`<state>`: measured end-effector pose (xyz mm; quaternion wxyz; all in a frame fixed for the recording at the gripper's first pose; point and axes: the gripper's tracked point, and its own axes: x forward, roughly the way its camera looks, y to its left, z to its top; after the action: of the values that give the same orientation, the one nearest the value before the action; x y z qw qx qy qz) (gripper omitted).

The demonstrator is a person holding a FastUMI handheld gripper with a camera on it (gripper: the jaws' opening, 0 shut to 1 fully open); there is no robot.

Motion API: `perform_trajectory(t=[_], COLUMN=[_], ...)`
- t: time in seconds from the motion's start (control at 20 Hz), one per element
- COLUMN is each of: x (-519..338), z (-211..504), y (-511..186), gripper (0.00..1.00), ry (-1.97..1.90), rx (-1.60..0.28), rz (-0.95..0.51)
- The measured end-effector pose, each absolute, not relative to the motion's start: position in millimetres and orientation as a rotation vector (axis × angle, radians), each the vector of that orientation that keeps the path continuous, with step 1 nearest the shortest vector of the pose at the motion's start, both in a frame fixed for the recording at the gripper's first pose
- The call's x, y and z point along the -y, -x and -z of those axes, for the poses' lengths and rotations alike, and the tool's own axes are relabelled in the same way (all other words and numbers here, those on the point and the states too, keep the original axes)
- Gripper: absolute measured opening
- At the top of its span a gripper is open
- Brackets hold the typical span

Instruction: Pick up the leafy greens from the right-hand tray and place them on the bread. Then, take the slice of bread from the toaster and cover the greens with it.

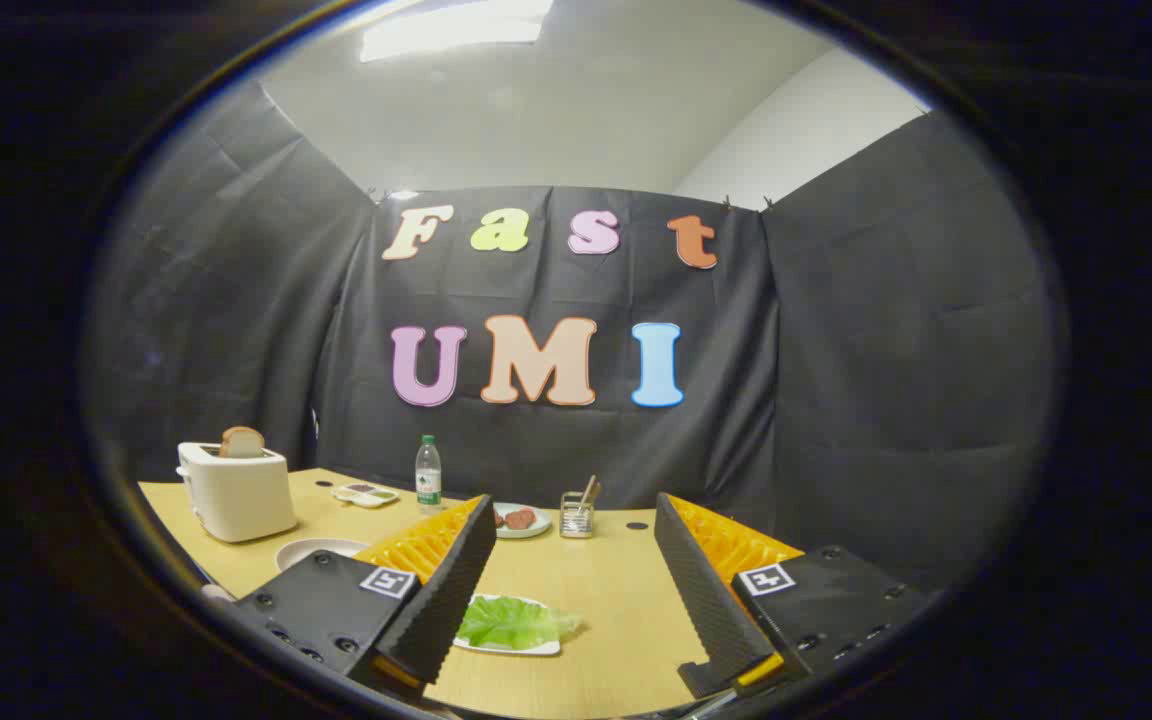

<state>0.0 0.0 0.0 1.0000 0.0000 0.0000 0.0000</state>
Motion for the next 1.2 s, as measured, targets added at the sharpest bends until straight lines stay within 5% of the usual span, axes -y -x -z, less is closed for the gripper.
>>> perform_trajectory(t=[1.2], x=[-6], z=[49], y=[-39], gripper=[1.0], ry=[0.023], rx=[-0.131], rz=[-0.051])
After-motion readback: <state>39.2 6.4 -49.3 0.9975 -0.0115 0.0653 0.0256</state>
